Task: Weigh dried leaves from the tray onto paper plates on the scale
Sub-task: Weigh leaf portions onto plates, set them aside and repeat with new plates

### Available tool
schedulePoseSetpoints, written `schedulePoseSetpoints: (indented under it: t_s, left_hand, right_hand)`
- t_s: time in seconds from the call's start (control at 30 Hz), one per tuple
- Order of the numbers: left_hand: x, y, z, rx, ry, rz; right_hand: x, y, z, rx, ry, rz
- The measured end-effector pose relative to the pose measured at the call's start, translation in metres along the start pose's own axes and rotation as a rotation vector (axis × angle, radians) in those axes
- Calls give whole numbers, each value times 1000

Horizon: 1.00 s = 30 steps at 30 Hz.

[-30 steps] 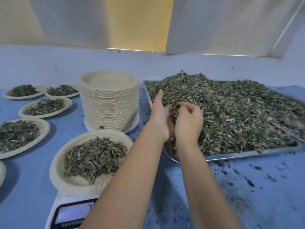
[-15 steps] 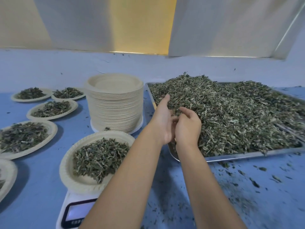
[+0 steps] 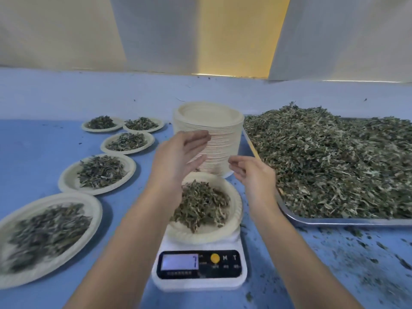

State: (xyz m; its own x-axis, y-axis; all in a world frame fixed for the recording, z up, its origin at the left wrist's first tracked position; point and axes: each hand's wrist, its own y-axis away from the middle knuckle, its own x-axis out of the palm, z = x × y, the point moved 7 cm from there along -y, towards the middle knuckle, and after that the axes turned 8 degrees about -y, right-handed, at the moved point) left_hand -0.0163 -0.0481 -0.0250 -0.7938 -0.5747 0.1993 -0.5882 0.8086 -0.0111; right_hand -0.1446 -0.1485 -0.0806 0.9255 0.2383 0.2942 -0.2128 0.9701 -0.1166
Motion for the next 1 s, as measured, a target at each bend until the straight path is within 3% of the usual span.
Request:
schedulePoseSetpoints:
  t_s: [0.1,0.17,0.53,0.87,1.0]
  left_hand:
    - [-47,-3,1,47,-121,-183]
    - [-64,-6,11,12,-167,-222]
    - [-75,-17,61,-94,-193,-237]
    - [-93,-20,39,-147,-86,-199]
    - [-122,-27,16,-88,-29,-286]
  right_hand:
    - [4,1,-7,46,15,24]
    - [7,2,-10,51,35,44]
    - [10,9,-14,44,130,58]
    - [34,10,5,102,-147,45]
    - [58,15,11,89,-85,78]
